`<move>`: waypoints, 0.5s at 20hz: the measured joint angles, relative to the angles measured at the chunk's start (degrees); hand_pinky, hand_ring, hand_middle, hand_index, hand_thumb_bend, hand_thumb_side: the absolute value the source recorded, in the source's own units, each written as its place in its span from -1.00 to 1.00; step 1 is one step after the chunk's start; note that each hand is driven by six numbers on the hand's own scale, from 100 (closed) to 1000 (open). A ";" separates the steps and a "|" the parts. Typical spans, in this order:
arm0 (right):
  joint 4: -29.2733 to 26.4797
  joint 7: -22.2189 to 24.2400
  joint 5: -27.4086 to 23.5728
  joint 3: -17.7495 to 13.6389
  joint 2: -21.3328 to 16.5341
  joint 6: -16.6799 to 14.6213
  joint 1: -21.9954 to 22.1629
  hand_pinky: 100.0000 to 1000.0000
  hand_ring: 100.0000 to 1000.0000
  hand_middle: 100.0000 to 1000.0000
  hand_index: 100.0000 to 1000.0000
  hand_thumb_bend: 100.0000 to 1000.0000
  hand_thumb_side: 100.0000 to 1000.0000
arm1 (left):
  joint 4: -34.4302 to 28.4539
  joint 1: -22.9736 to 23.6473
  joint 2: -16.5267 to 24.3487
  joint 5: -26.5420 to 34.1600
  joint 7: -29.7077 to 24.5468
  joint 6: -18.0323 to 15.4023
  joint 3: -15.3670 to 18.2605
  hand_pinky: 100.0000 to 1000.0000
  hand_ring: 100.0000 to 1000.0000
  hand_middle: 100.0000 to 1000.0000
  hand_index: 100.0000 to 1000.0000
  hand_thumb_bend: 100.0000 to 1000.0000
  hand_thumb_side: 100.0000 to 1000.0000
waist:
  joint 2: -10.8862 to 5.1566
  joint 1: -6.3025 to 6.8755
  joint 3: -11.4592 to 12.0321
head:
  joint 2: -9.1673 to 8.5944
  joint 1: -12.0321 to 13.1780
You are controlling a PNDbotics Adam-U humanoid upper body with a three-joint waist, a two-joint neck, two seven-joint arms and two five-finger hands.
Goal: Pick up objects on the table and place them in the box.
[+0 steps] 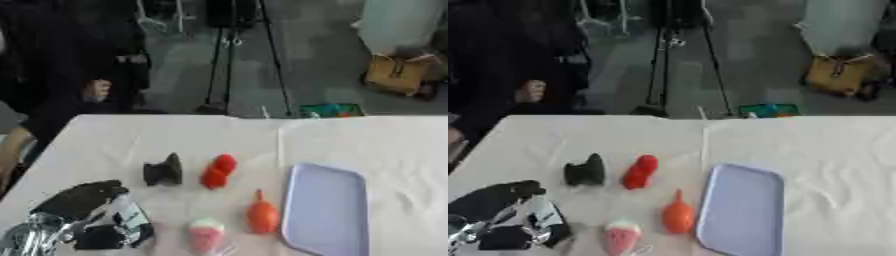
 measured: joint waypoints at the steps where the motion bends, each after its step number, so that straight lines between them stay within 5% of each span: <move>1: 0.00 -0.04 0.02 0.00 0.00 0.06 0.00 0.19 0.38 0.09 0.38 -1.00 -0.24 | 0.41 0.04 0.01 0.25 -0.02 -0.09 0.01 1.00 1.00 1.00 1.00 0.40 1.00 | 0.01 0.02 -0.01 | 0.00 0.02; 10: 0.00 -0.16 0.24 0.00 0.00 0.23 -0.01 0.20 0.38 0.09 0.38 -1.00 -0.23 | 3.68 0.25 0.47 0.60 -0.02 -0.34 0.76 1.00 1.00 1.00 1.00 0.36 1.00 | 0.21 0.08 -0.04 | -0.03 0.30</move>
